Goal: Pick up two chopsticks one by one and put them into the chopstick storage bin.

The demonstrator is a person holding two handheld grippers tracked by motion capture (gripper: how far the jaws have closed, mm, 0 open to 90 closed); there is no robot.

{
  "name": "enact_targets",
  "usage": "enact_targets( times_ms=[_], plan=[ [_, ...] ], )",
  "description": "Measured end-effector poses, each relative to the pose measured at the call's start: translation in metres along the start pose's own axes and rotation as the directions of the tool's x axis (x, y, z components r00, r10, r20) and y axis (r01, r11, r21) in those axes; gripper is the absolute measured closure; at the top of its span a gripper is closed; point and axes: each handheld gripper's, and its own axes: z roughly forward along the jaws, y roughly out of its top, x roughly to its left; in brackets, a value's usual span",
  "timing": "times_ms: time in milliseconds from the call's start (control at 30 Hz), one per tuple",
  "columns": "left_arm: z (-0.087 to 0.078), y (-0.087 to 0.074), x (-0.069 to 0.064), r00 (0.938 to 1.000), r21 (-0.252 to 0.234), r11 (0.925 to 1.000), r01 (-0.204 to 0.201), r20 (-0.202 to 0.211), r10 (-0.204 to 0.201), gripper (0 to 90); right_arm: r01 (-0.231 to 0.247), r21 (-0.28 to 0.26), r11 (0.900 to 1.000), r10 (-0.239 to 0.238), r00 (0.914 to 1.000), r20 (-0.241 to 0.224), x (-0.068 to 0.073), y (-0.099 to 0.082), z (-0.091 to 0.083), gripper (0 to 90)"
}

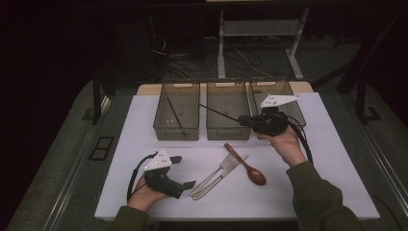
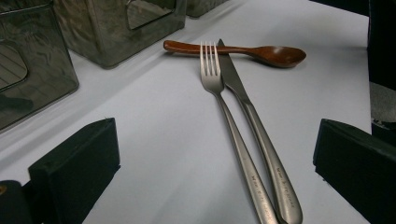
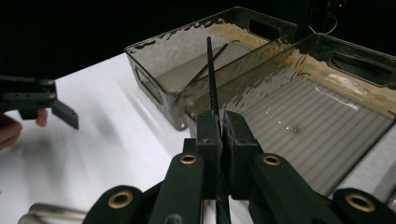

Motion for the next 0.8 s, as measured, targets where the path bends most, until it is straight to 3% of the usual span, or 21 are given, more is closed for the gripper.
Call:
enact_targets(
  times_ms=[800],
  plan=[
    [-0.001,0.0,0.002,0.9999,-0.013,0.9999,0.009,0.011,-0.009,0.0,-0.013,0.083,0.9965,0.007,0.9976,0.069,0.018,0.058,0.104,84.8]
  ],
)
